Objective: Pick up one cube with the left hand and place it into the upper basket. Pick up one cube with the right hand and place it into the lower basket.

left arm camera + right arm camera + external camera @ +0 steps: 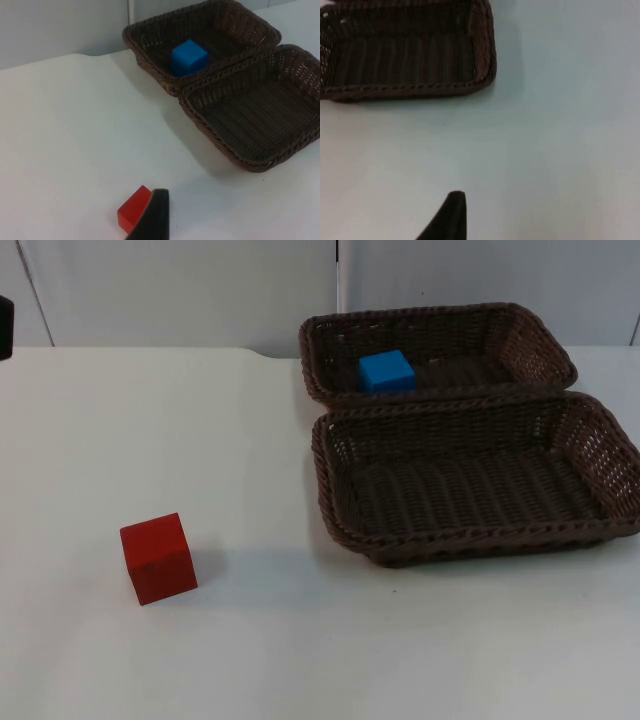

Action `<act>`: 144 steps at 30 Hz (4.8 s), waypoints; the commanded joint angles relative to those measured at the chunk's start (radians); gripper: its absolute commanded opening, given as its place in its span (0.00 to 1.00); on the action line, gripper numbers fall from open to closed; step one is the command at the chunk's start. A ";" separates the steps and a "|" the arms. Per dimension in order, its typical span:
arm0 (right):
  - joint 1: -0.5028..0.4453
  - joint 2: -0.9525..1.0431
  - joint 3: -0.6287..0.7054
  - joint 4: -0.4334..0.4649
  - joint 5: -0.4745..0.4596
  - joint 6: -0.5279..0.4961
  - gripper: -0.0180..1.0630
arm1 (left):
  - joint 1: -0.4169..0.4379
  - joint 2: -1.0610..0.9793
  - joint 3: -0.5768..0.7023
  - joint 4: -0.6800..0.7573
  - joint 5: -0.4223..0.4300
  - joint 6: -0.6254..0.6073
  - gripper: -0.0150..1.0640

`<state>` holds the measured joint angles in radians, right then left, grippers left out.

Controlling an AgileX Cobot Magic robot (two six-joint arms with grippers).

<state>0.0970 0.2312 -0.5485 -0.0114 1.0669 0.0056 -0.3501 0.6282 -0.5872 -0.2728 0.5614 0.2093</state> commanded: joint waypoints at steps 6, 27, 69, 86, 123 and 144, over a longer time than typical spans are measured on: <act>-0.005 0.250 -0.131 0.025 -0.038 -0.018 0.99 | 0.002 -0.009 0.005 0.004 0.011 -0.005 0.81; 0.011 1.037 -0.560 0.312 -0.063 -0.205 0.99 | 0.002 -0.009 0.005 -0.001 0.011 -0.005 0.81; 0.867 2.029 -1.333 -0.038 -0.322 0.258 0.99 | 0.002 -0.009 0.005 -0.007 0.011 -0.005 0.81; 0.933 2.177 -1.344 -0.282 -0.556 0.645 0.99 | 0.002 -0.009 0.005 -0.005 0.009 -0.005 0.81; 0.935 2.230 -1.356 -0.432 -0.530 0.775 0.02 | 0.002 -0.009 0.005 -0.007 0.009 -0.005 0.81; 0.935 1.975 -1.356 -0.422 -0.399 0.608 0.02 | 0.002 -0.009 0.005 -0.007 0.009 -0.005 0.81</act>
<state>1.0259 2.2215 -1.8989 -0.4350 0.6634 0.6259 -0.3501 0.6282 -0.5872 -0.2728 0.5691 0.2093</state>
